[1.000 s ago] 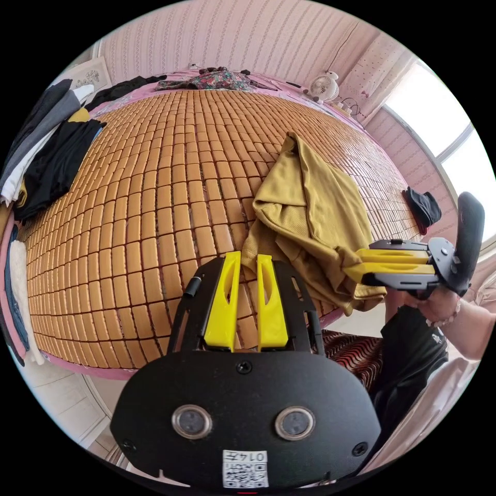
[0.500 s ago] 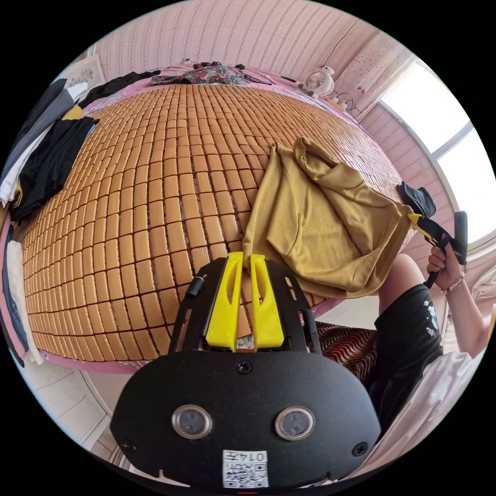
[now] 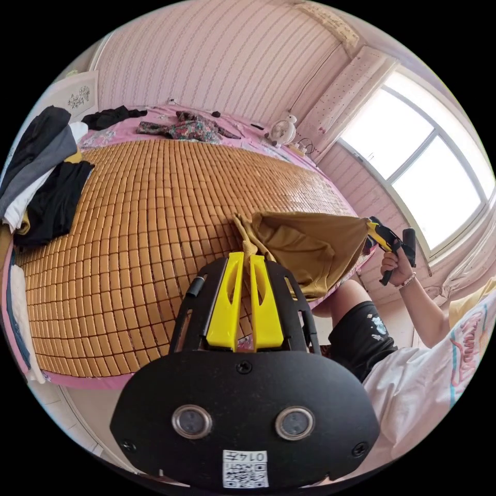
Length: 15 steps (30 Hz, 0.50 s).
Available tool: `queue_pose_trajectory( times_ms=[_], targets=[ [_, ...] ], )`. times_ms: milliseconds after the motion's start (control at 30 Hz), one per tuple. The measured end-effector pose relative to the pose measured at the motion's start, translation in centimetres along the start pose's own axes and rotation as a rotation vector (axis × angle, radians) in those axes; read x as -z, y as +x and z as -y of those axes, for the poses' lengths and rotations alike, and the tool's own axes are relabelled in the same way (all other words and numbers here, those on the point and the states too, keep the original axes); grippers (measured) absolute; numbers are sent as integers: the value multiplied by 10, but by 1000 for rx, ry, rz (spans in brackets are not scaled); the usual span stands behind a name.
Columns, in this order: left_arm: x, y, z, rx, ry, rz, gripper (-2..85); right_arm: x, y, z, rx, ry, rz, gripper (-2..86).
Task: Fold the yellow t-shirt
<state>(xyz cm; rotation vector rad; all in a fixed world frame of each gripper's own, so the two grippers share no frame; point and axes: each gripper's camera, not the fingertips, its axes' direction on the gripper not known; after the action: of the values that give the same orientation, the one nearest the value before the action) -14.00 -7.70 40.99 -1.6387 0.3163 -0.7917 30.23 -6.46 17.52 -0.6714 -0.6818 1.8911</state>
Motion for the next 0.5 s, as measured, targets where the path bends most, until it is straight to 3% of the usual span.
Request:
queue_pose_trajectory(
  times_ms=[233, 500],
  targets=[
    [187, 52, 21, -49, 441, -47, -1, 114, -141, 41, 178, 179, 102, 8],
    [348, 147, -6, -191, 731, 84, -3, 225, -324, 40, 455, 326, 173, 8]
  ],
)
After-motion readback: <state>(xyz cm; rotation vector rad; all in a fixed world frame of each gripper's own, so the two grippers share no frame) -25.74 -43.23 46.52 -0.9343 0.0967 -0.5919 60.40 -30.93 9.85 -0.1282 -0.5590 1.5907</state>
